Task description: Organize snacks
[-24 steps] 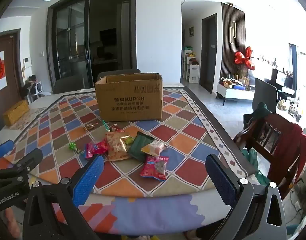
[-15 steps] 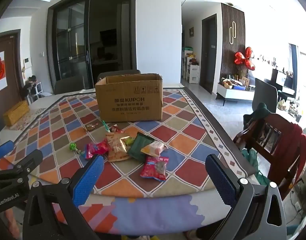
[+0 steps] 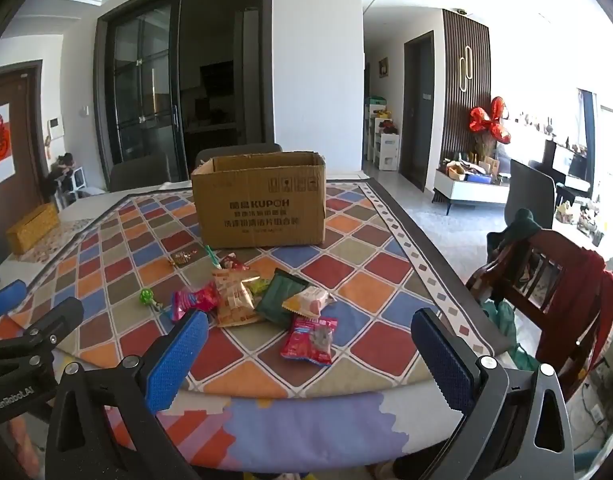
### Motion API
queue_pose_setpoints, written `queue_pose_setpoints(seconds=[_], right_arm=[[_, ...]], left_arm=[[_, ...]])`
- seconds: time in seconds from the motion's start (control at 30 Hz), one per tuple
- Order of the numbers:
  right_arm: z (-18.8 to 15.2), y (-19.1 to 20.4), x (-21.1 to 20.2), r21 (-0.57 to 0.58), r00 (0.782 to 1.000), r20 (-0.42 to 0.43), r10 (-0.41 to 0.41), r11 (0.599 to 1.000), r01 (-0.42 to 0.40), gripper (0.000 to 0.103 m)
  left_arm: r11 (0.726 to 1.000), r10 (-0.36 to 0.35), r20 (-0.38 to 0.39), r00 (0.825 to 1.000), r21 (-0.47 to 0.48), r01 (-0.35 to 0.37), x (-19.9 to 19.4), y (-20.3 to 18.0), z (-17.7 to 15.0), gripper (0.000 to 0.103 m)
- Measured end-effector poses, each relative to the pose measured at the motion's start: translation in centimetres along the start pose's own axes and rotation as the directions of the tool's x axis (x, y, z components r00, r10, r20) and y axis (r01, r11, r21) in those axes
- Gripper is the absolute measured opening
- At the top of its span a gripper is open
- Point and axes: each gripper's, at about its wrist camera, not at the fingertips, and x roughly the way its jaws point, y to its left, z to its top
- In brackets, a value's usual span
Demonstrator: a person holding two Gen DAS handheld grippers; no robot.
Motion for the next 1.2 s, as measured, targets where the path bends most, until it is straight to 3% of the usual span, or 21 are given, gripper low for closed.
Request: queue_pose_setpoints(seconds=[1.2], right_arm=[[-0.11,0.05,-0.14,-0.001,1.0,0.009,-0.001,1.0,0.001,0.103]], left_arm=[[1.0,-0.006,0.007,1.0,-0.003,0.006,-0.24,-0.01,0.02,0.103]])
